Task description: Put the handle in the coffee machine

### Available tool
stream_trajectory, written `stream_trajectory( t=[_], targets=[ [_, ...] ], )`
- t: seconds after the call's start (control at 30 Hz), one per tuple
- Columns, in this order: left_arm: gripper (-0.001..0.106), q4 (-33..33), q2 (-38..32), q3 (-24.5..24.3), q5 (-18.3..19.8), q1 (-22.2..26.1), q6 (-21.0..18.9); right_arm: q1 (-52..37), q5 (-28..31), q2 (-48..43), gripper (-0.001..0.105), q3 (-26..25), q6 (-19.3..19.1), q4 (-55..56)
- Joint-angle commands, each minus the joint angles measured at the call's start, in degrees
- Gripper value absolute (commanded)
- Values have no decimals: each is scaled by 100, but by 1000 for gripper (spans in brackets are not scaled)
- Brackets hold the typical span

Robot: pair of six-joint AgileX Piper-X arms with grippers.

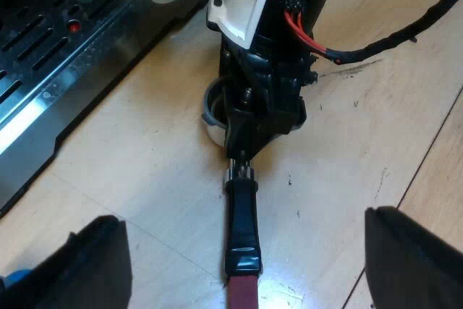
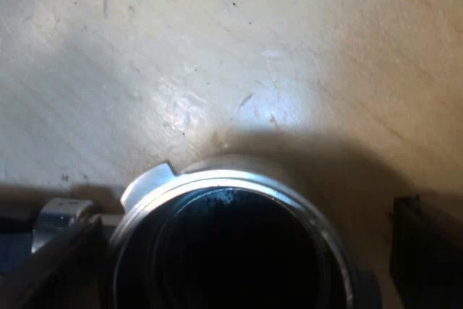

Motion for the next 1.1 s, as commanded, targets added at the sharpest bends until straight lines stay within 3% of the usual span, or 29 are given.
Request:
stream_trajectory(
  t=[0.03, 0.2, 0.3, 0.5, 0.77, 0.87, 0.97, 1.1],
  targets=[
    [68, -51, -18, -3, 15, -34, -60, -20, -60, 9, 79, -12, -66, 26],
    [68, -51, -18, -3, 15, -34, -60, -20, -60, 9, 68, -12, -66, 26],
    [68, -51, -18, -3, 15, -34, -60, -20, -60, 9, 38, -12, -120, 26],
    [68, -51, -18, -3, 15, -34, -60, -20, -60, 9, 0, -12, -119, 26],
    [68, -51, -18, -3, 15, -34, 132, -20, -60, -193, 0, -105, 164, 394],
    [68, -62, -18, -3, 15, -34, 393, -20, -37, -389, 0, -115, 255, 600],
    [68, -185, -18, -3, 15, -34, 929, -20, -8, -618, 0, -120, 348, 830],
    [68, -296, -18, 10, 71, -34, 1087, -20, -11, -813, 0, -120, 440, 1027]
  ],
)
